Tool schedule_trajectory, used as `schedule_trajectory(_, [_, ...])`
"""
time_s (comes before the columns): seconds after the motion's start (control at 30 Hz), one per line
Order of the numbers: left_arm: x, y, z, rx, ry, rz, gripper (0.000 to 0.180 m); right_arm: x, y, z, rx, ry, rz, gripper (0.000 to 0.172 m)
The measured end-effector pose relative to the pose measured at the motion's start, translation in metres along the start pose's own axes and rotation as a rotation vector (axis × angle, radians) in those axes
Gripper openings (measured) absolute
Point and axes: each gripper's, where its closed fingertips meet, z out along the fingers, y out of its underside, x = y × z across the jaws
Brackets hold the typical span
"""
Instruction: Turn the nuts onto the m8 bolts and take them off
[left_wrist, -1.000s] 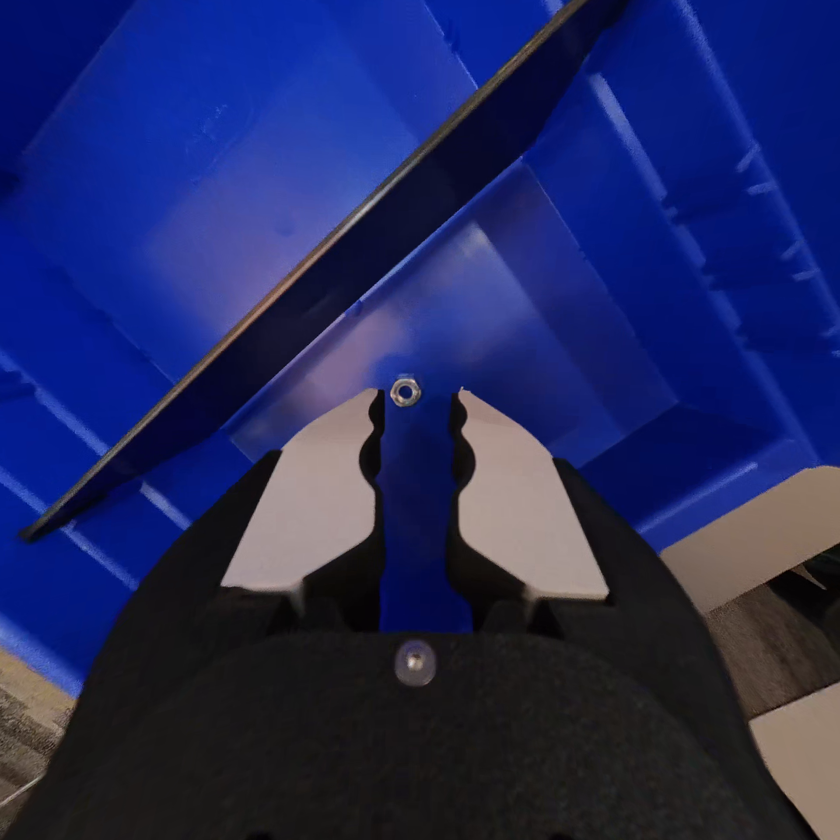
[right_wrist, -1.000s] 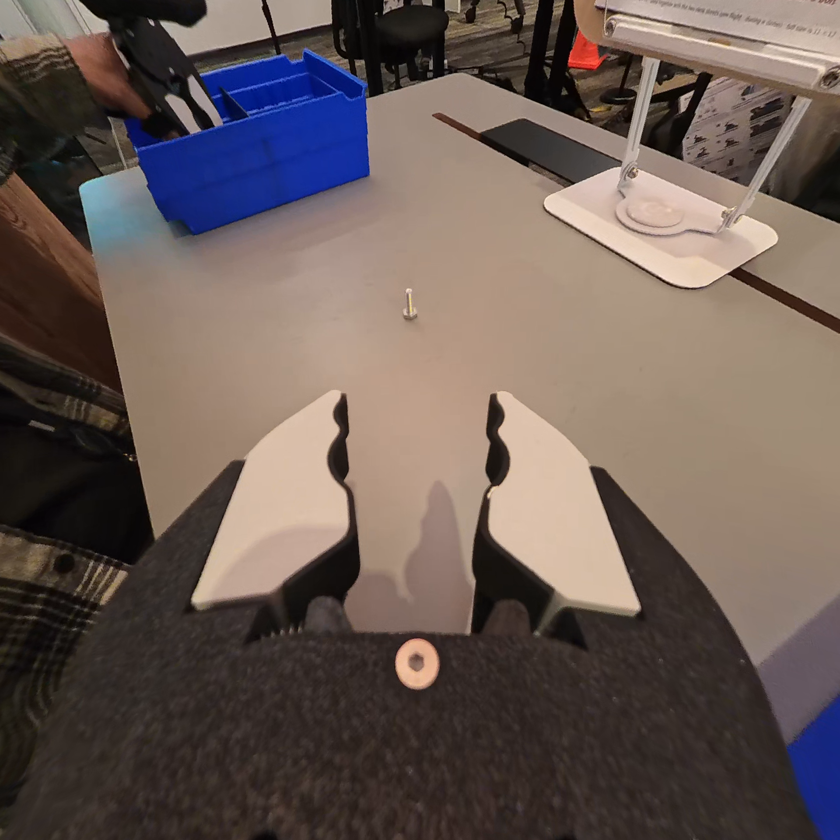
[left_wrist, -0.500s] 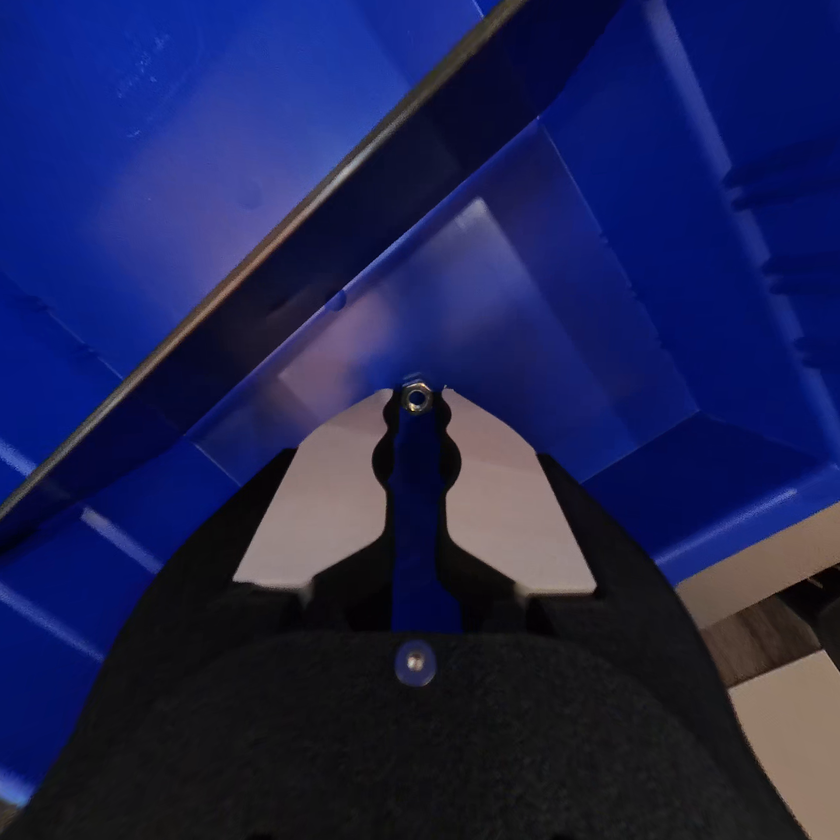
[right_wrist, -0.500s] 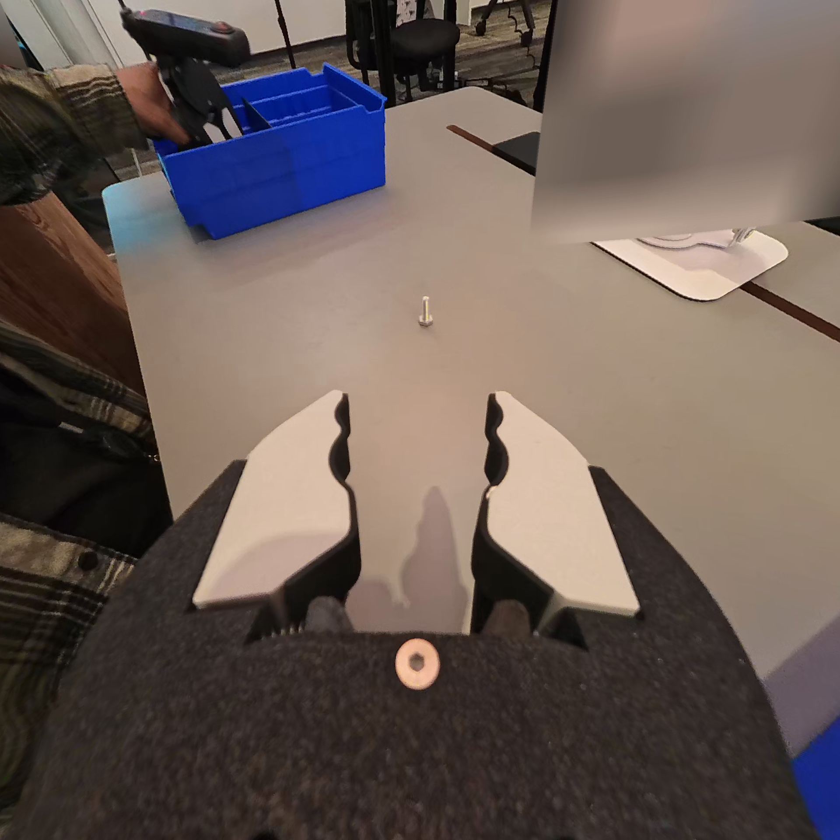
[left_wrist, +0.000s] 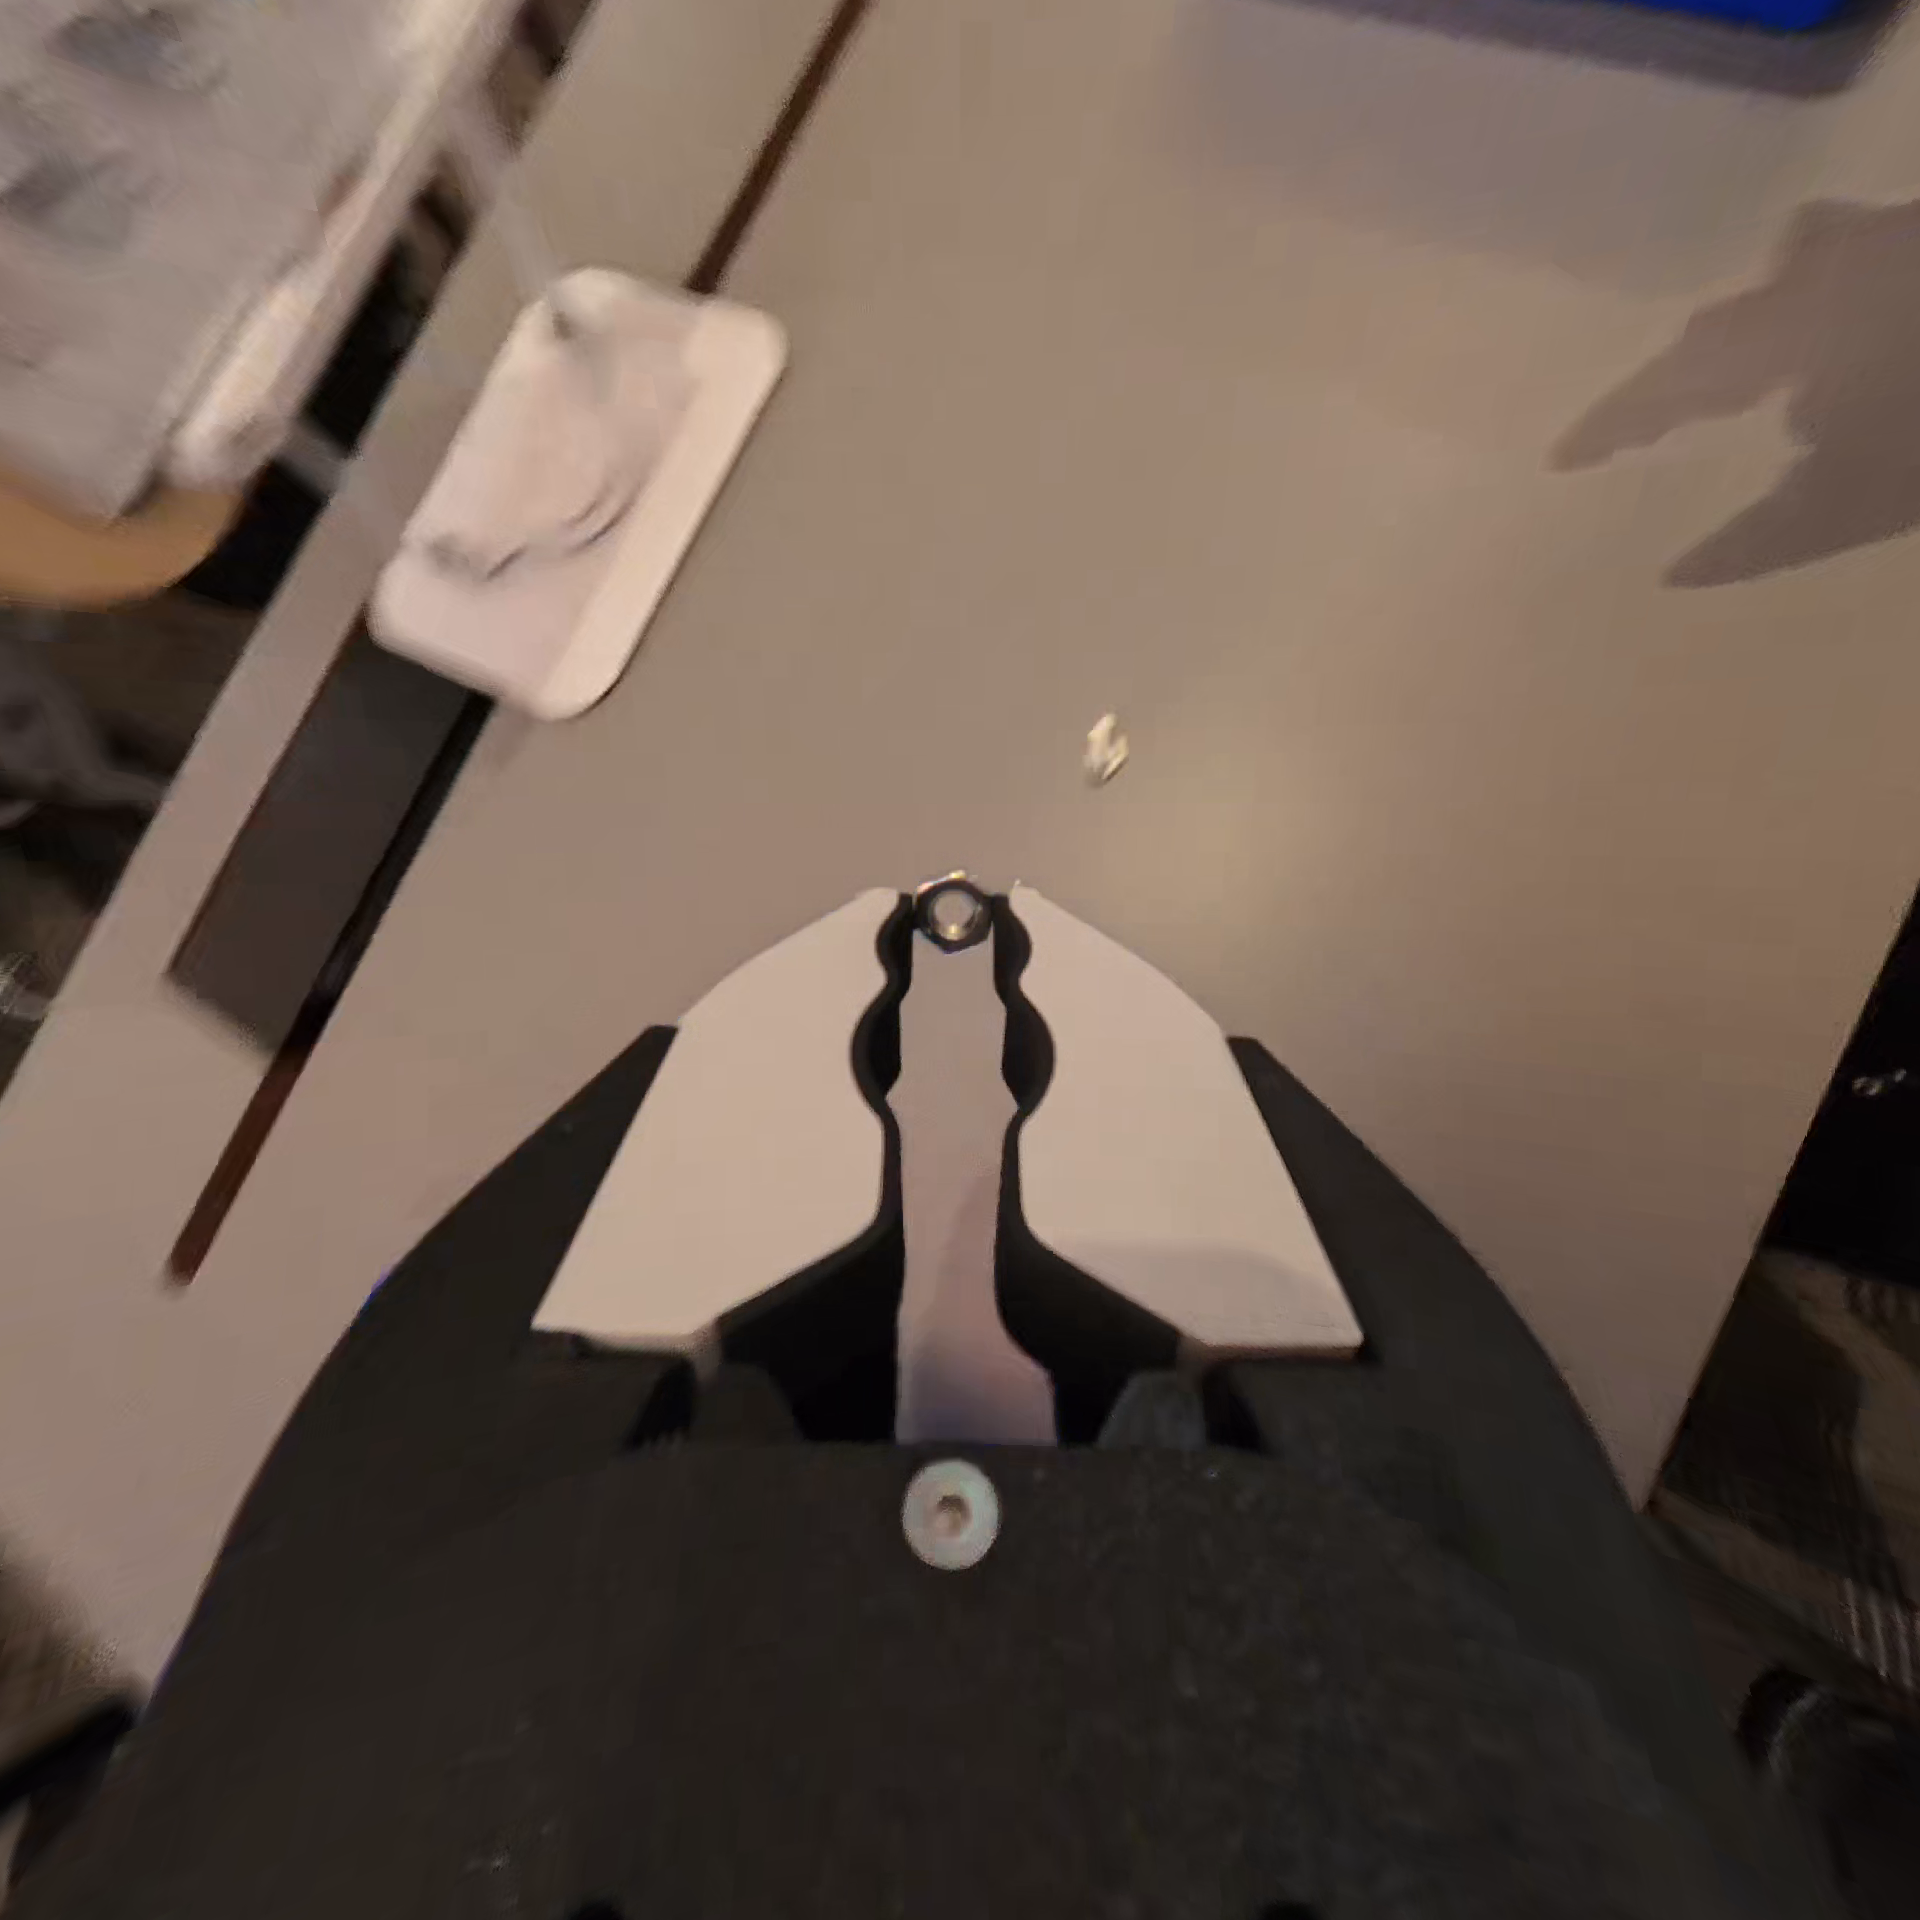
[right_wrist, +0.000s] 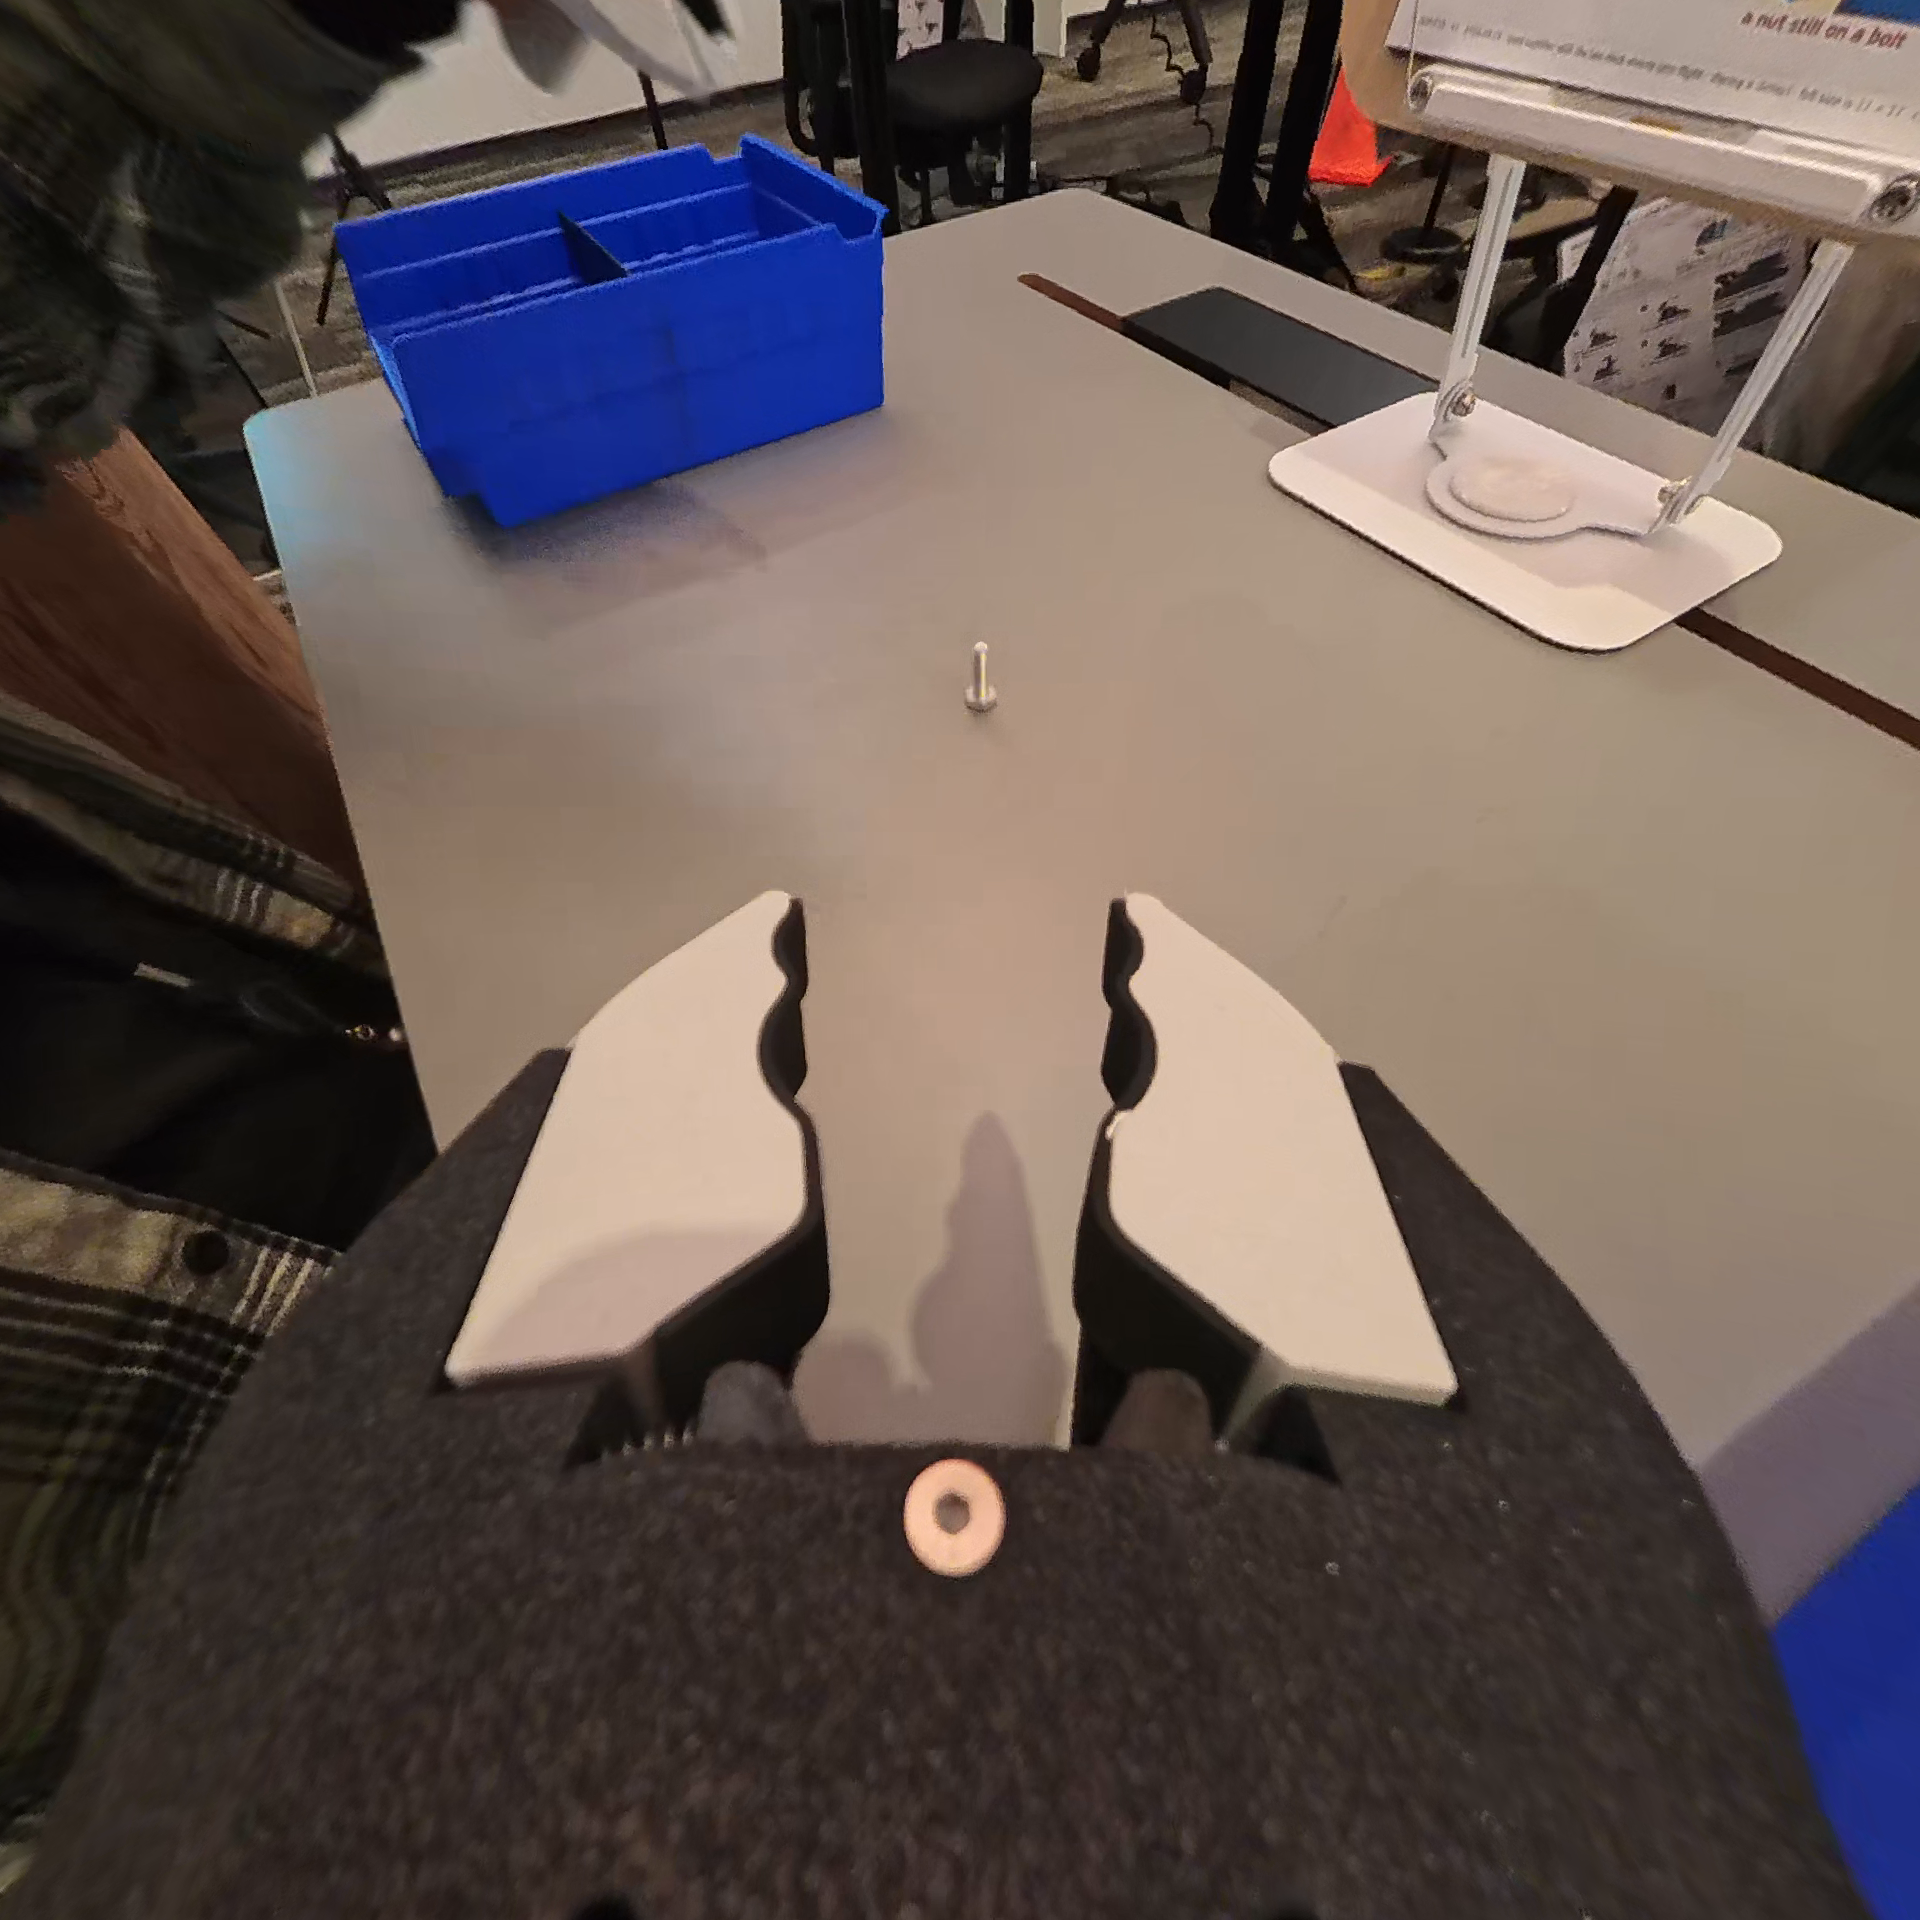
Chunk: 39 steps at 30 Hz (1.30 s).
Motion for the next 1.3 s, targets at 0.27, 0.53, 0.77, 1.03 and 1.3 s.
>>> schedule_trajectory(0.27, [0.072,-0.025,0.189,-0.185,0.310,0.170,0.014,-0.003,0.020,-0.014,-0.027,0.033,0.040,0.055])
schedule_trajectory(0.53, [0.084,-0.005,0.232,-0.314,0.392,0.189,0.014,-0.004,0.031,-0.009,-0.057,0.021,0.053,0.055])
schedule_trajectory(0.77, [0.084,-0.001,0.237,-0.331,0.402,0.190,0.015,-0.001,0.036,-0.003,-0.092,0.025,0.052,0.058])
schedule_trajectory(1.03, [0.073,-0.017,0.216,-0.214,0.390,0.152,0.034,-0.005,0.033,0.004,-0.102,0.011,0.035,0.059])
schedule_trajectory(1.3, [0.024,-0.008,0.145,0.167,0.352,-0.066,0.040,-0.001,0.026,0.023,-0.106,-0.020,0.011,0.055])
